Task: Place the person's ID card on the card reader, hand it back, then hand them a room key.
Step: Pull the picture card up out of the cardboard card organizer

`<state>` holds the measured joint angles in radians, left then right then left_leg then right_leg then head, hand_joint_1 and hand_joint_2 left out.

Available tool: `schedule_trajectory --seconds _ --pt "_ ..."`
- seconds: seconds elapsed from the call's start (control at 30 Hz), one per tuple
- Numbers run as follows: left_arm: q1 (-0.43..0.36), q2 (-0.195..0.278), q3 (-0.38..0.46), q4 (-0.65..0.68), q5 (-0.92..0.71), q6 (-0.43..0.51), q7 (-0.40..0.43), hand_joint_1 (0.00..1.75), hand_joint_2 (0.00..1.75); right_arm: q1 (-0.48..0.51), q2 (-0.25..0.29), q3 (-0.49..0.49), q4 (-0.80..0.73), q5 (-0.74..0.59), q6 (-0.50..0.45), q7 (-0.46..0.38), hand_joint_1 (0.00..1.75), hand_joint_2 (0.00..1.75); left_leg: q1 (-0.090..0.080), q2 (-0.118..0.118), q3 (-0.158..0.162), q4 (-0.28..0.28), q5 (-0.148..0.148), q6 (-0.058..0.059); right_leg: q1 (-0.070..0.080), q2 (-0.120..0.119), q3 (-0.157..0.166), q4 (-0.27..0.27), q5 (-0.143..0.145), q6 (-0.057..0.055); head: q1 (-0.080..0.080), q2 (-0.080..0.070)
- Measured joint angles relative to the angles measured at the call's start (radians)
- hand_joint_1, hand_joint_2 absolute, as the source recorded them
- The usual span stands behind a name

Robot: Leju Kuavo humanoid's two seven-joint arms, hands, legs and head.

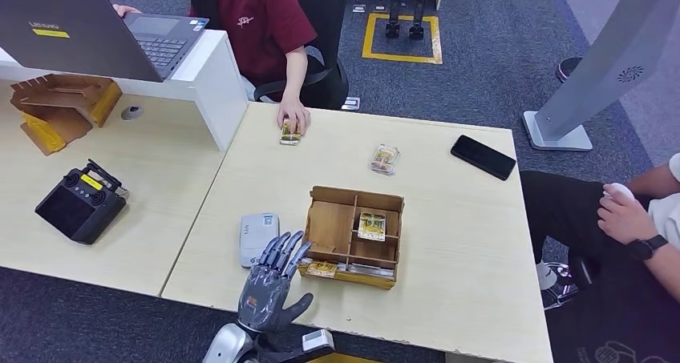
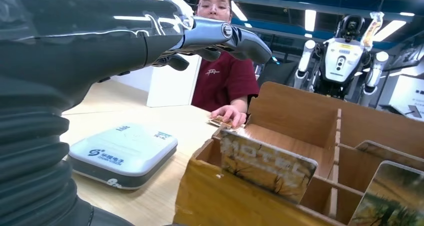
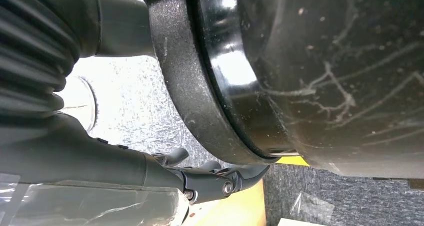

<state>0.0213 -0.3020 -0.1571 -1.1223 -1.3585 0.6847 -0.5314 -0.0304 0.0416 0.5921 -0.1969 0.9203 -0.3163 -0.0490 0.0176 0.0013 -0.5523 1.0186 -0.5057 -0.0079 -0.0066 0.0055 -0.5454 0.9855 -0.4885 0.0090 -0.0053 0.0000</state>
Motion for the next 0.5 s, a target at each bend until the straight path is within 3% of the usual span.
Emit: schedule_trajectory --seconds 0.5 --pt "-0.010 0.004 -0.055 0.000 0.001 0.000 0.019 0.00 1.75 -0.004 0.000 0.012 -0.003 0.001 0.005 0.000 0.00 1.75 0.000 0.000 0.000 0.000 0.000 0.000 0.000 0.000 0.000 0.000 0.000 0.000 0.000 0.000"
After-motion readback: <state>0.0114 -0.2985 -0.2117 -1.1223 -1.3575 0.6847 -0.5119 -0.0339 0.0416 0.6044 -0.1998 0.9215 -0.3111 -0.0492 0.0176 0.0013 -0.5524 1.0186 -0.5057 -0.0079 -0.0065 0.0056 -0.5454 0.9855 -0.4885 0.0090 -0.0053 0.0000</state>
